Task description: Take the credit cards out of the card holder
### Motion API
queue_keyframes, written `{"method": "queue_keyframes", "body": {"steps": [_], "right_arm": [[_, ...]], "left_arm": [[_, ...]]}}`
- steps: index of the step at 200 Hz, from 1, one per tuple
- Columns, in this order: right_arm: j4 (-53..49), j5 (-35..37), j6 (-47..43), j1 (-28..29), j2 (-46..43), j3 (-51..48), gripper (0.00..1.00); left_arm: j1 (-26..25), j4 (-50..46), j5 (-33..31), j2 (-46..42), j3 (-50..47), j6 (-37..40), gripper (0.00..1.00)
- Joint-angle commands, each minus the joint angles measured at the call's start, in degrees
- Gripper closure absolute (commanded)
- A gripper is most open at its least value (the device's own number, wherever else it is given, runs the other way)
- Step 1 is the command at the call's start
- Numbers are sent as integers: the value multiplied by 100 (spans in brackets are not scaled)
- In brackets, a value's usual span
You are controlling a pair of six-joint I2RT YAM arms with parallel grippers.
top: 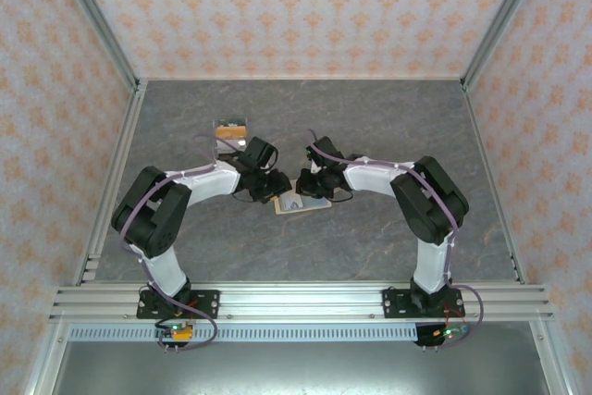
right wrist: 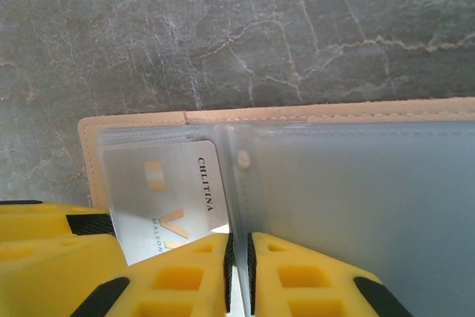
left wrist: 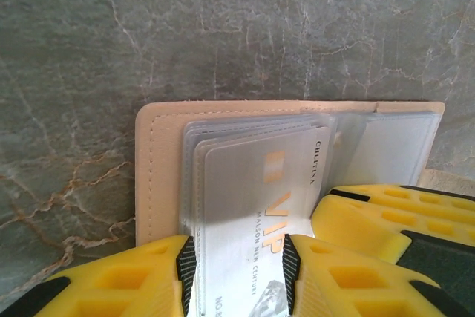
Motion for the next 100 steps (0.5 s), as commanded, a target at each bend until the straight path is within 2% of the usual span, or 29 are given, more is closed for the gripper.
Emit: {"method": "queue_keyframes", "body": {"steps": [1,100], "right_arm": [[-34,-3,32,-61,-108,-139,84],[191,-253,136,-139,-88,-269,84]], "left_arm": [[-24,-123,-71,130,150,-53,62],[-23,-147,81,329,286,-1,80]]}}
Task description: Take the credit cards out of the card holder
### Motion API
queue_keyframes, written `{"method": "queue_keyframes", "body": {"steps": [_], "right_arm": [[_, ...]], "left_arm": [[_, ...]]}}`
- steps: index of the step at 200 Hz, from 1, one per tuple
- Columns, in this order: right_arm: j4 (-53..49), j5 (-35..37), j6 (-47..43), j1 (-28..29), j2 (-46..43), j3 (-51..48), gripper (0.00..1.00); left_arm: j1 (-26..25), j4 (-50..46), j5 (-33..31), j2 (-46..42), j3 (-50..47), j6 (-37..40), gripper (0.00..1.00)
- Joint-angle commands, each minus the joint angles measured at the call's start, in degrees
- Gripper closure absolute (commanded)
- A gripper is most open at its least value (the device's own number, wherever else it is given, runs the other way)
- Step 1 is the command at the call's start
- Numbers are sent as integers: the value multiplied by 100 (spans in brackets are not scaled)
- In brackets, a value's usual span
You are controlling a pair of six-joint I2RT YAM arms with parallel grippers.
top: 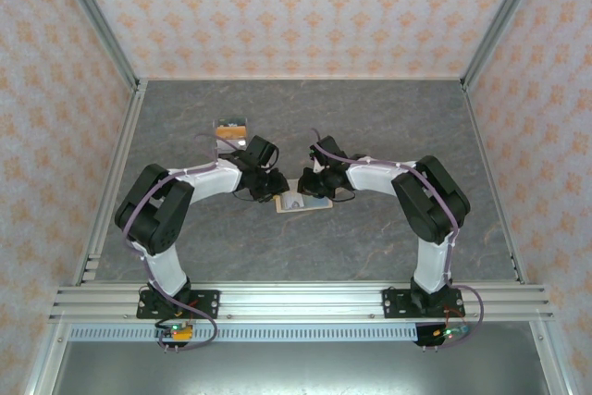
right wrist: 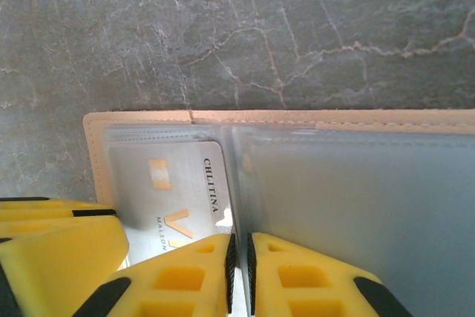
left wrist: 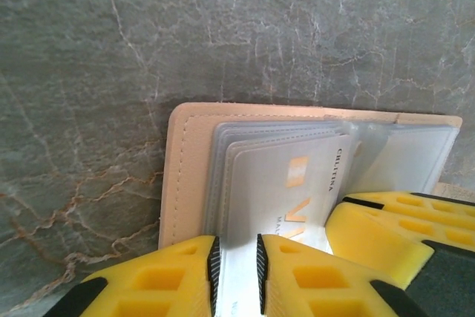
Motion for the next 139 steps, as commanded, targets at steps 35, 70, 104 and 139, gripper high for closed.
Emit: {"method": "queue_keyframes", "body": {"steps": [35,70,104,139], "right_arm": [[284,-313,156,-82,-86,-290,84],[568,-561,251,-143,-151,-409,84],[748,-649,295,-189,-304,-505,81],[1093,-925,422,-224,-418,-648,79]], "left_arm": [[-34,-155,43,230,166,15,83],[-34,-294,-47,284,158,23,86],[-33,-573,-273,327,199,98,87],[-36,-732,-457,361,207,155,88]]}}
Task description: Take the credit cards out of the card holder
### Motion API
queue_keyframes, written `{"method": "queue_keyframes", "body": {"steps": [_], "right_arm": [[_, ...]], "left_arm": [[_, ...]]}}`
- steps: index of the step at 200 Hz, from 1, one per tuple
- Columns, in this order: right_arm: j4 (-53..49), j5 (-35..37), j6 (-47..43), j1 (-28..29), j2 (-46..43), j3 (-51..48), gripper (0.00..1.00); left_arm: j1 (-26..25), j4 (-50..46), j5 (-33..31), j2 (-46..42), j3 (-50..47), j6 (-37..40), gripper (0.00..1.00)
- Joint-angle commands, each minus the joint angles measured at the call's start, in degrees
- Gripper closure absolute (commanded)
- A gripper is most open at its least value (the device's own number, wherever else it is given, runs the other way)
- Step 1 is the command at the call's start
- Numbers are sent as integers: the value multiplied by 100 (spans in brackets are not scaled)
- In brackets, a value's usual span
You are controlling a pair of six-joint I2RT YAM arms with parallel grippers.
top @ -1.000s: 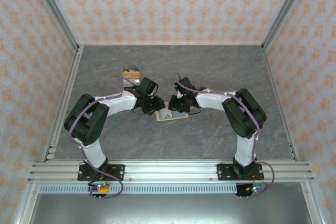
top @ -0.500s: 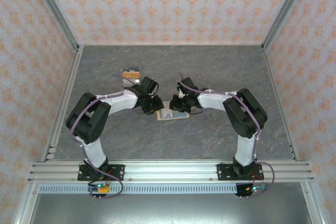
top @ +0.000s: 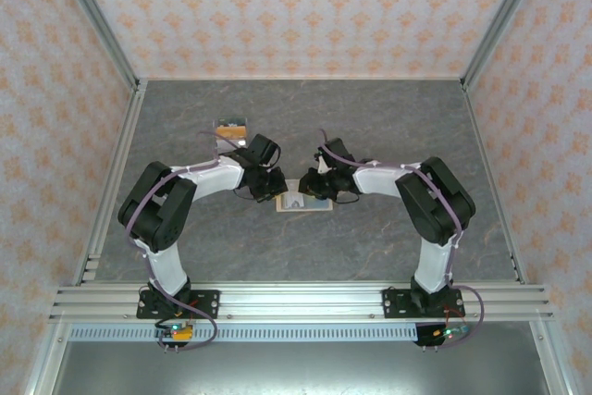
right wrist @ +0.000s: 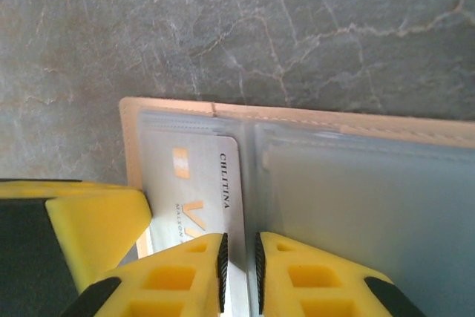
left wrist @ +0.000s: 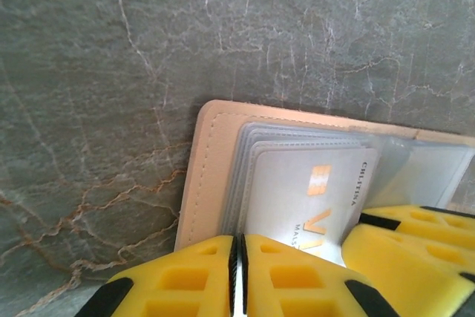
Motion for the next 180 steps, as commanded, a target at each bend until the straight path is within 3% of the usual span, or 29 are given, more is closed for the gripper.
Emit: {"method": "queue_keyframes", "body": {"steps": [1,105,180], "right_arm": [[355,-323,130,-24,-238,-127,79],[519,-399,414,-34,-124,-95,80],[237,190,447,-119,-366,-281,97]], "left_arm": [[-32,-454,-348,223,4,135,88],[-35,-406,-346,289,-60,153,90],[-40,-555,-471,71,-8,242,88]]}}
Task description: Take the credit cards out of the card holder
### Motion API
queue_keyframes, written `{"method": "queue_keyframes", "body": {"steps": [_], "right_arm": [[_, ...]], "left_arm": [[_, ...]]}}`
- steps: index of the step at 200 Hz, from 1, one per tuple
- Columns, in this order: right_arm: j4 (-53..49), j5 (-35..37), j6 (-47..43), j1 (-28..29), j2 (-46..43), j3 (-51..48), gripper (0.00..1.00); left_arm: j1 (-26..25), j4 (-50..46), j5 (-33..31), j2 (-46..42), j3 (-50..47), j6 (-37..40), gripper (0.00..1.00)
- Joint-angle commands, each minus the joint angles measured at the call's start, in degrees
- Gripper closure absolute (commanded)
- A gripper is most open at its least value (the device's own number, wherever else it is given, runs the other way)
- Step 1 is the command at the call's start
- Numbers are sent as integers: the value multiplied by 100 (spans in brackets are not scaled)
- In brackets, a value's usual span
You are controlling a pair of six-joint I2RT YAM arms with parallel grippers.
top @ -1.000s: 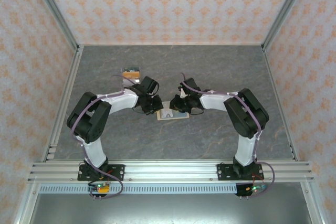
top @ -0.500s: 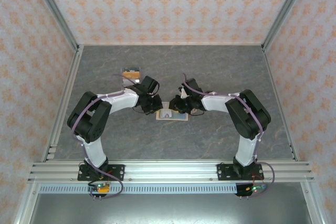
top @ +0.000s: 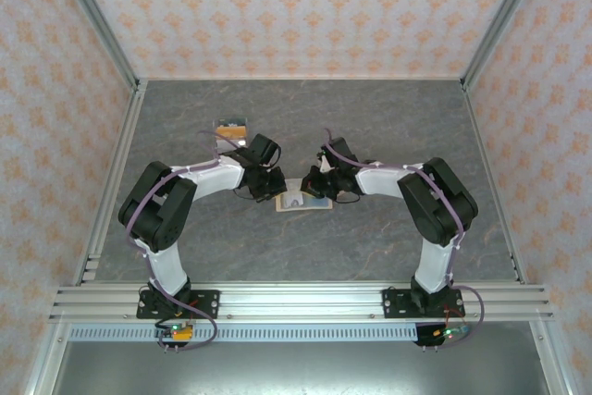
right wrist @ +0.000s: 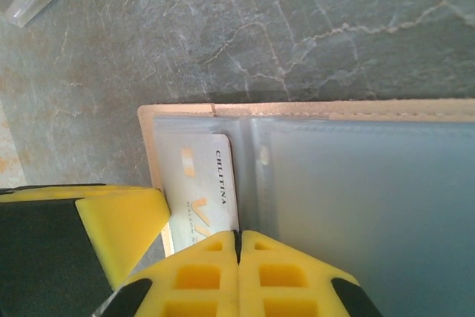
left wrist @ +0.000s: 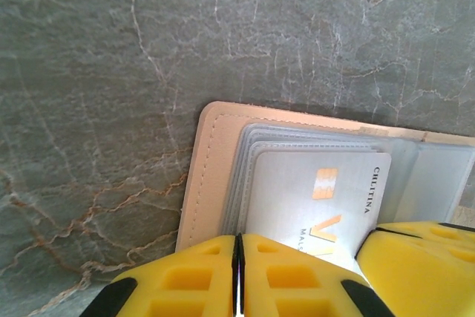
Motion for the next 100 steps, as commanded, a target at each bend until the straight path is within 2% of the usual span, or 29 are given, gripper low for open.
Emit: {"method": "queue_keyframes", "body": {"steps": [1,69,100], "right_arm": [[-21,341,-28,-39,-289,-153,97],[-65,504,-87,-63,-387,-270,100],[-37,487,-65,-58,-357,-275,99]], "left_arm": [[-38,-494,-363,59,-29,193,88],[-36,-205,-98,-324,18,263,88],[-30,128,248,-289,-24,176,88]]}}
